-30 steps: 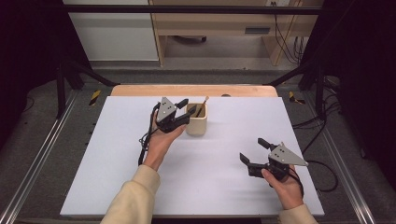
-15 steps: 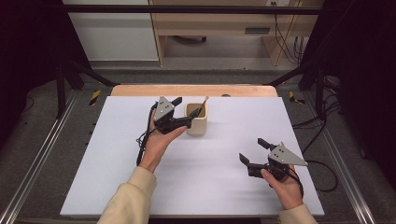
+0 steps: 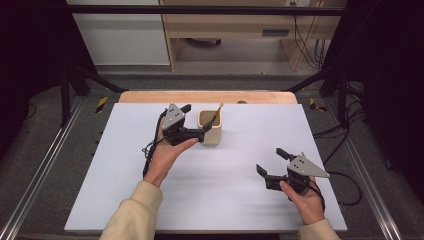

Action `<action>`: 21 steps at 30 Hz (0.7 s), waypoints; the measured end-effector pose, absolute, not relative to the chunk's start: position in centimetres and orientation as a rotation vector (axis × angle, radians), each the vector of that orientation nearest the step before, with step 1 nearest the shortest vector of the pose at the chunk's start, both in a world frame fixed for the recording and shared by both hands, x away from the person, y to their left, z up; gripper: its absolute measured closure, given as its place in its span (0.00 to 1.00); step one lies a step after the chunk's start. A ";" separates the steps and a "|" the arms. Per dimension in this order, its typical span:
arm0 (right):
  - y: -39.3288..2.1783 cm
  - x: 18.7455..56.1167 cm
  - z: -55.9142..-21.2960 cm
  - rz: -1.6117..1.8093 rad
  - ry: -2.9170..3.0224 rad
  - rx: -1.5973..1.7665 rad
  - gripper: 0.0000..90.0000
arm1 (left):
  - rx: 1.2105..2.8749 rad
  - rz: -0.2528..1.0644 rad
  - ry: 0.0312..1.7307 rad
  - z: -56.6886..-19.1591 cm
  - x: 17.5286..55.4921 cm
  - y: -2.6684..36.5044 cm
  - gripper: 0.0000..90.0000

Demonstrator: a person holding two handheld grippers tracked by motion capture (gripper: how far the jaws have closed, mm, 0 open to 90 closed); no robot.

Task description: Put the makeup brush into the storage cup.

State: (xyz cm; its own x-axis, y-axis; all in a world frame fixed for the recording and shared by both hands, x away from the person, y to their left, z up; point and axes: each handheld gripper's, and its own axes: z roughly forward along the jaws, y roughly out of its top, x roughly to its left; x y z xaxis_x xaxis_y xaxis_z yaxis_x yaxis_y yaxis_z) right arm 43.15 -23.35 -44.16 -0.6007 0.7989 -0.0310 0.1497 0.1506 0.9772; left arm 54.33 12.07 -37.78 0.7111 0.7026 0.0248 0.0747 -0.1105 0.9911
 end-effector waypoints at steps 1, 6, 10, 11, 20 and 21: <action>-23.4 43.1 -44.2 1.486 1.867 0.906 0.11 | 1.616 0.601 0.637 -37.7 54.1 12.2 0.04; -23.3 43.1 -44.2 1.484 1.867 0.901 0.11 | 1.615 0.603 0.629 -37.5 53.8 12.5 0.03; -23.4 43.1 -44.1 1.483 1.867 0.902 0.10 | 1.615 0.601 0.617 -37.3 53.4 12.8 0.03; -23.4 43.1 -44.1 1.483 1.867 0.903 0.10 | 1.617 0.602 0.613 -37.2 53.4 12.9 0.03; -23.4 43.1 -44.2 1.480 1.869 0.901 0.10 | 1.613 0.613 0.605 -37.0 52.7 14.2 0.03; -23.4 43.1 -44.2 1.478 1.868 0.901 0.10 | 1.613 0.613 0.605 -37.0 52.7 14.2 0.03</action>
